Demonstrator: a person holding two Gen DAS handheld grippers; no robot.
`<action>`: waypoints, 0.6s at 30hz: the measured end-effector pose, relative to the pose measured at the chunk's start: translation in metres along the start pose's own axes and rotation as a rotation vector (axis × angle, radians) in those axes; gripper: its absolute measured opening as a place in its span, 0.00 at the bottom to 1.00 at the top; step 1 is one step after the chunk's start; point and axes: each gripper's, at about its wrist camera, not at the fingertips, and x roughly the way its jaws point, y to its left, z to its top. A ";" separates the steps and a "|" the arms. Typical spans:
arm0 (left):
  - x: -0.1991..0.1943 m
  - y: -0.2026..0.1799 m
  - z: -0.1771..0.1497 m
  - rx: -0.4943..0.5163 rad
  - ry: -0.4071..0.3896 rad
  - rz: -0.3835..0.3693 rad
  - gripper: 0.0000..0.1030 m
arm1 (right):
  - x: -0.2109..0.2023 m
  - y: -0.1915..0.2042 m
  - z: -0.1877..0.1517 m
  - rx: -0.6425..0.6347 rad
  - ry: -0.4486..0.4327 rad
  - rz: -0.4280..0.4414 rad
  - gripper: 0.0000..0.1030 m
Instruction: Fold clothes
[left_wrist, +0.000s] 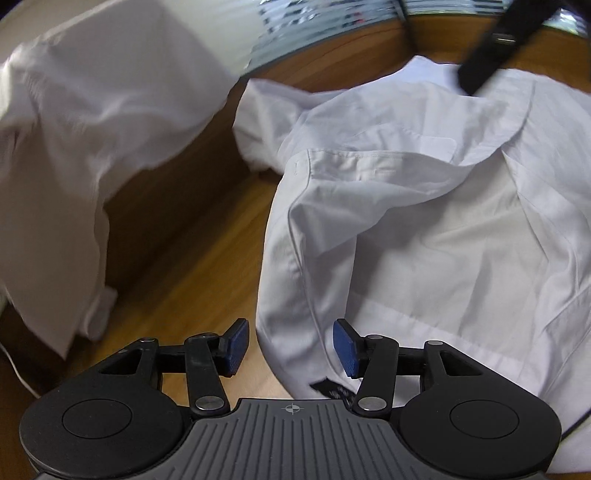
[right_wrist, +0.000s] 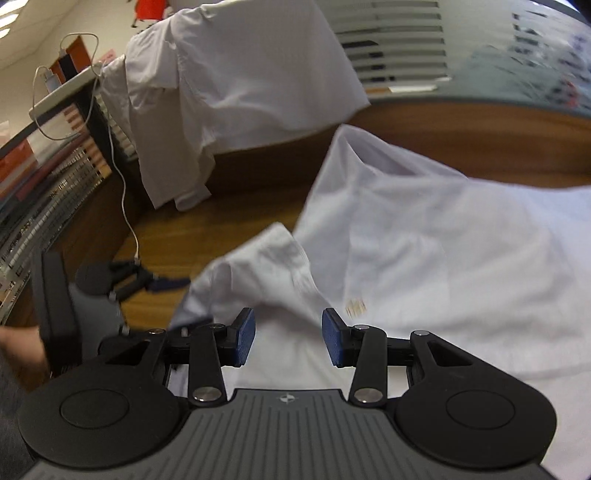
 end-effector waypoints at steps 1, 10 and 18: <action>0.001 0.002 -0.001 -0.023 0.013 -0.009 0.52 | 0.010 -0.004 0.011 -0.009 0.003 0.012 0.45; 0.010 0.028 -0.003 -0.272 0.065 -0.078 0.51 | 0.103 -0.025 0.074 -0.075 0.127 0.134 0.45; 0.015 0.038 -0.003 -0.328 0.075 -0.103 0.51 | 0.152 -0.050 0.090 -0.060 0.279 0.241 0.45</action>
